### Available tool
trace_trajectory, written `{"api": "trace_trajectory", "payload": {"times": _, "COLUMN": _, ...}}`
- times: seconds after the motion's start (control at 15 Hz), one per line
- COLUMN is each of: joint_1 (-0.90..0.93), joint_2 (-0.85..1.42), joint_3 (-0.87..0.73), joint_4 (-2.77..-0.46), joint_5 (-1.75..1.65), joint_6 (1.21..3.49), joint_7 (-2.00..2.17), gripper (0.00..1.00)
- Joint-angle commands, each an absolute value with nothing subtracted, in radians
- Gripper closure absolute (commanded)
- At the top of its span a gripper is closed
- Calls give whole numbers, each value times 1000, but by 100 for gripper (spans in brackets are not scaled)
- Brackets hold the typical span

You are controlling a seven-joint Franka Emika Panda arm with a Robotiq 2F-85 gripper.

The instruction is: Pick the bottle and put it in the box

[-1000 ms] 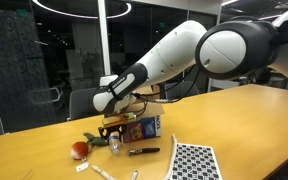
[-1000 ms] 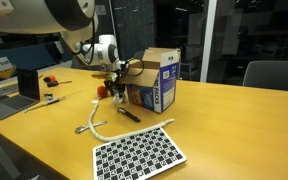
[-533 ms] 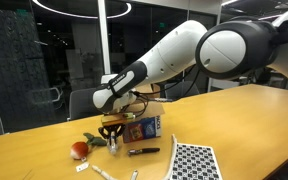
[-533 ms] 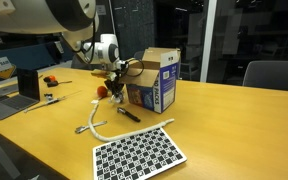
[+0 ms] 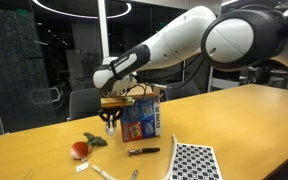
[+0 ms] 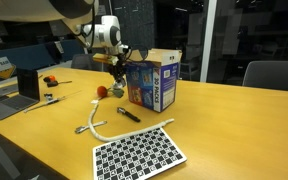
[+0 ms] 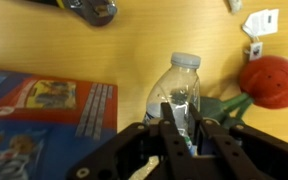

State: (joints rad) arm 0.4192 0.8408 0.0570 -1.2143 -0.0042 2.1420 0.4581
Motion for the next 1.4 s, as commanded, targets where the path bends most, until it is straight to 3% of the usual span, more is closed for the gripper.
{"api": "trace_trajectory", "payload": {"times": 0.0, "joint_1": 424, "joint_2": 721, "joint_3": 46, "joint_4": -1198, "joint_5": -17, "joint_6": 2120, "joint_7": 470, "gripper": 86}}
{"api": "trace_trajectory", "payload": {"times": 0.67, "joint_1": 442, "joint_2": 471, "joint_3": 27, "joint_4": -1099, "joint_5": -111, "joint_6": 2056, "joint_7": 467, "gripper": 86}}
{"api": "trace_trajectory", "payload": {"times": 1.33, "joint_1": 388, "joint_2": 437, "joint_3": -34, "joint_4": -1304, "joint_5": -156, "joint_6": 2107, "joint_7": 458, "gripper": 86}}
